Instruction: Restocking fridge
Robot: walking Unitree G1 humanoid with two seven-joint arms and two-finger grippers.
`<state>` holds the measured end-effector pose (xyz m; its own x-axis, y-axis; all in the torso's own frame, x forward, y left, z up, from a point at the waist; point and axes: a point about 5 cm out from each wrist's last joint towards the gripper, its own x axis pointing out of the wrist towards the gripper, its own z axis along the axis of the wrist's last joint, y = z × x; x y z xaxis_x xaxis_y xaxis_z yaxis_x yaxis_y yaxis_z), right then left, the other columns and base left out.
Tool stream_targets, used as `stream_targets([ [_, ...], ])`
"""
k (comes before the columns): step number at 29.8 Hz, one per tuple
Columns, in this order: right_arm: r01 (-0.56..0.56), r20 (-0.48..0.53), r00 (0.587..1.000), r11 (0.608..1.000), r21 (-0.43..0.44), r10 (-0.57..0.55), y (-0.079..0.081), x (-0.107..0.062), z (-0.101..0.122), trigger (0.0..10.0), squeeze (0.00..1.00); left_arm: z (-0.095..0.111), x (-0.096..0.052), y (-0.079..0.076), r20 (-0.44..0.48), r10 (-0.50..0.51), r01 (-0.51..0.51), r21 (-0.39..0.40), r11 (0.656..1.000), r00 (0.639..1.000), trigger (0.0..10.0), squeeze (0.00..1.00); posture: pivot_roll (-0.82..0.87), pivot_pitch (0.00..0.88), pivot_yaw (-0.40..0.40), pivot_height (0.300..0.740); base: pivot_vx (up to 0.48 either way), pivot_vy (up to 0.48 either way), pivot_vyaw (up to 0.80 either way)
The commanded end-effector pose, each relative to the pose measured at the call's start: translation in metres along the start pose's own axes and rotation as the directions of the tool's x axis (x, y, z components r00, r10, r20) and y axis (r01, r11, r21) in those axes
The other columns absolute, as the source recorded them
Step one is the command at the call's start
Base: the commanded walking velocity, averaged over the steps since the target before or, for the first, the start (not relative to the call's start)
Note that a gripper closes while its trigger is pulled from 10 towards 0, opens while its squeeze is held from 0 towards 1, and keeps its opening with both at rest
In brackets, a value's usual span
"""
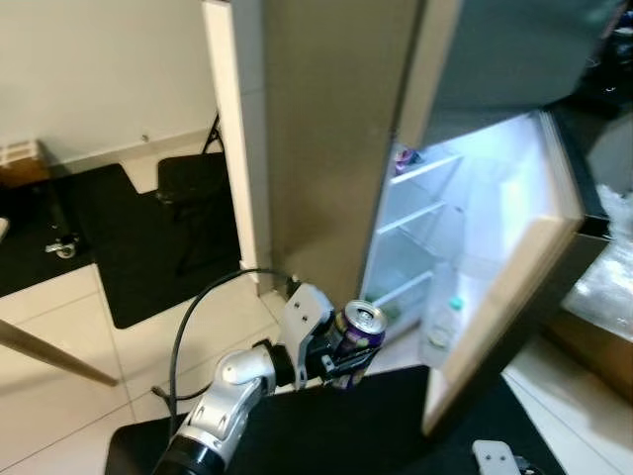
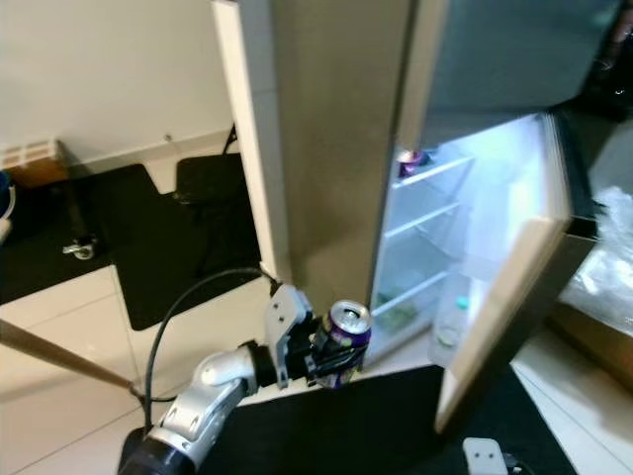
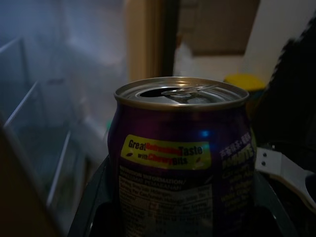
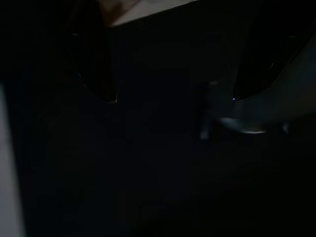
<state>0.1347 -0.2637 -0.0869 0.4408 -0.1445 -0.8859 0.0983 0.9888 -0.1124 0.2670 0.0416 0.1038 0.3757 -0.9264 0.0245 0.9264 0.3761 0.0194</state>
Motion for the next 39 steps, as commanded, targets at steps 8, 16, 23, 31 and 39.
stream_targets([
  [8,-0.023,0.042,0.999,0.999,-0.034,0.025,0.010,0.003,0.016,10.0,0.00,-0.006,-0.009,0.016,-0.020,0.084,-0.084,0.004,0.996,0.996,10.0,0.00,0.06,0.000,-0.019,0.740,0.000,0.000,0.00],
  [16,-0.081,0.030,0.996,0.990,-0.116,0.085,0.033,0.005,0.015,10.0,0.00,-0.009,-0.023,0.021,-0.025,0.135,-0.135,-0.005,0.991,0.991,10.0,0.00,0.07,0.000,-0.011,0.740,0.000,0.000,0.00],
  [23,-0.090,0.030,0.995,0.981,-0.169,0.096,0.038,0.006,0.018,10.0,0.00,-0.027,-0.038,0.041,-0.077,0.253,-0.256,-0.030,0.966,0.964,10.0,0.00,0.05,0.000,0.006,0.740,0.000,0.000,0.00],
  [31,-0.063,0.046,0.996,0.985,-0.158,0.071,0.031,0.005,0.019,10.0,0.00,-0.062,-0.069,0.041,-0.181,0.366,-0.384,-0.079,0.920,0.913,10.0,0.00,0.07,0.000,0.010,0.740,0.000,0.000,0.00],
  [39,-0.070,0.097,0.991,0.980,-0.185,0.089,0.035,0.006,0.036,10.0,0.00,-0.048,-0.054,0.050,-0.067,0.411,-0.416,-0.084,0.906,0.909,10.0,0.00,0.06,0.000,-0.005,0.740,0.000,0.000,0.00],
])
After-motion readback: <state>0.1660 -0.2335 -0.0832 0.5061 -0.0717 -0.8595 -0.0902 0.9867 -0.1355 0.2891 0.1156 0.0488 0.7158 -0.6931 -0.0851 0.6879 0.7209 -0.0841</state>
